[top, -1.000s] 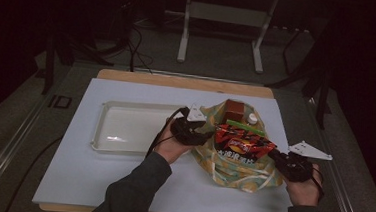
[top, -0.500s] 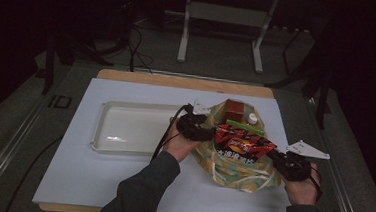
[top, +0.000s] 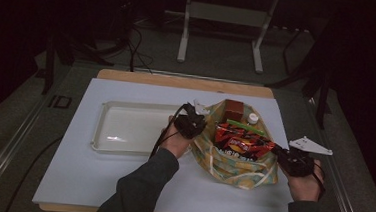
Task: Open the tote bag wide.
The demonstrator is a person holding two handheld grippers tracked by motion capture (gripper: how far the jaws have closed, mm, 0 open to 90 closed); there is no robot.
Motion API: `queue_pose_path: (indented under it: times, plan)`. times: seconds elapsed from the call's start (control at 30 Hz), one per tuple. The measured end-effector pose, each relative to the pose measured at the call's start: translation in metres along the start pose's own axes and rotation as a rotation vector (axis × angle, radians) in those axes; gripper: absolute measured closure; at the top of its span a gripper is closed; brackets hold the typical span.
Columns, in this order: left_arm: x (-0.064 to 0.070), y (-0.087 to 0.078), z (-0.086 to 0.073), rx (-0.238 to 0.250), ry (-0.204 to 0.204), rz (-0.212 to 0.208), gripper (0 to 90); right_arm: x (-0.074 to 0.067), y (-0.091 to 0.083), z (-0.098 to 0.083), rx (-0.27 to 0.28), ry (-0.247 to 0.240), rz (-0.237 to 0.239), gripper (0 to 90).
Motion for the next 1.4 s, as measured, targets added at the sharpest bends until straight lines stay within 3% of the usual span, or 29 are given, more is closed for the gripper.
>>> queue_pose_path:
  times: [0.3,0.63,0.9,1.0,1.2,1.4]
  plan:
    - [-0.017,0.006,-0.002,-0.039,-0.028,0.025,89.2,0.015,0.012,0.001,-0.038,0.023,-0.045,90.0]
    - [-0.015,0.021,-0.019,-0.111,-0.025,0.003,88.9,0.016,0.028,-0.019,-0.110,0.024,-0.039,90.0]
    - [-0.013,0.029,-0.030,-0.131,-0.041,-0.019,87.9,0.014,0.038,-0.030,-0.169,0.006,-0.029,90.0]
    - [-0.012,0.025,-0.029,-0.111,-0.050,-0.035,80.7,0.010,0.036,-0.032,-0.178,-0.025,-0.021,87.4]
    - [-0.010,0.013,-0.032,-0.048,-0.051,-0.079,63.5,0.006,0.021,-0.031,-0.126,-0.020,0.032,74.9]
    - [-0.006,-0.006,-0.034,0.025,-0.038,-0.110,58.3,0.007,0.004,-0.026,-0.065,-0.014,0.045,62.9]
Point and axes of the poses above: each handheld gripper's, and its own axes: y roughly forward along the jaws, z roughly out of its top, x roughly to its right, the point moved 6 cm from there along y, roughly forward along the jaws, and after that the axes turned 14 degrees about -z, right-handed, at the moved point
